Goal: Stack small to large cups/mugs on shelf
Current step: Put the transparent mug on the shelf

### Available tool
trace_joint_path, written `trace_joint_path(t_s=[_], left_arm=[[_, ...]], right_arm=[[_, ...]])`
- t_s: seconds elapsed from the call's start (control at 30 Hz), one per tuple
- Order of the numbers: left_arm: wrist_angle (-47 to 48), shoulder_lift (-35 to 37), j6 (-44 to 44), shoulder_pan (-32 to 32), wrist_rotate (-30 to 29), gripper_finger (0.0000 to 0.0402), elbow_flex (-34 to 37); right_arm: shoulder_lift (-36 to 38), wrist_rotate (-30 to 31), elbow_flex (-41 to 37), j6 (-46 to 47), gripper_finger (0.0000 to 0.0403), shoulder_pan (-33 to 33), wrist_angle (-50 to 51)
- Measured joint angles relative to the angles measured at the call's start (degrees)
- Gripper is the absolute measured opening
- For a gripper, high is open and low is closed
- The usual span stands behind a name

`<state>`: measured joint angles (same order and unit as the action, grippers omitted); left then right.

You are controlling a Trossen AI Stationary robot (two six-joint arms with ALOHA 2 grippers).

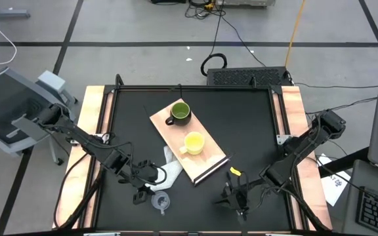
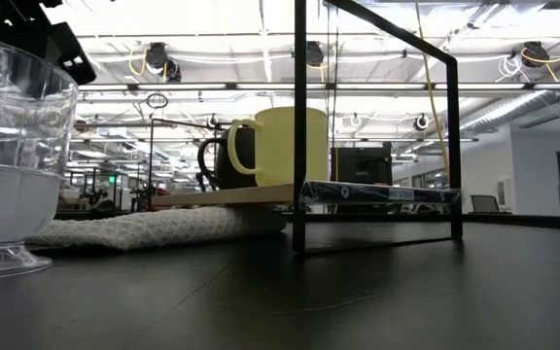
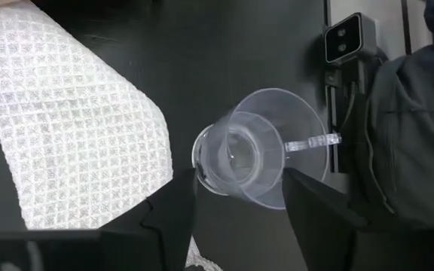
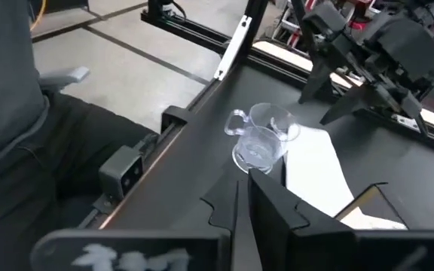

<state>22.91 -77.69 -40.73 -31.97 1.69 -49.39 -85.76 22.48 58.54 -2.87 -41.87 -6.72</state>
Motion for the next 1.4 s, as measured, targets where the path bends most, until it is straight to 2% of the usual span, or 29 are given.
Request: trace_joint_path(t_s=[0.3, 0.57, 1.1, 1.4], left_arm=[[1.24, -2.04, -0.17, 0.61, 1.24, 0.0251, 0.0], [1.6, -4.7, -0.97, 2.28, 1.32, 0.0253, 0.02], [1.24, -4.74, 2.37, 3.08, 1.24, 0.0253, 0.02], [0.91, -4.74, 4.49, 3.08, -2.12, 0.0253, 0.02]], right_arm=[[0.02, 0.0, 0.0, -1.47, 0.003, 0.68, 1.4], [0.02, 0.0, 0.0, -1.46, 0.003, 0.68, 1.11], [0.02, -0.02, -0.02, -1.3, 0.0029, 2.39, 0.96], [0.02, -0.02, -0.04, -1.3, 0.0029, 2.54, 0.98]])
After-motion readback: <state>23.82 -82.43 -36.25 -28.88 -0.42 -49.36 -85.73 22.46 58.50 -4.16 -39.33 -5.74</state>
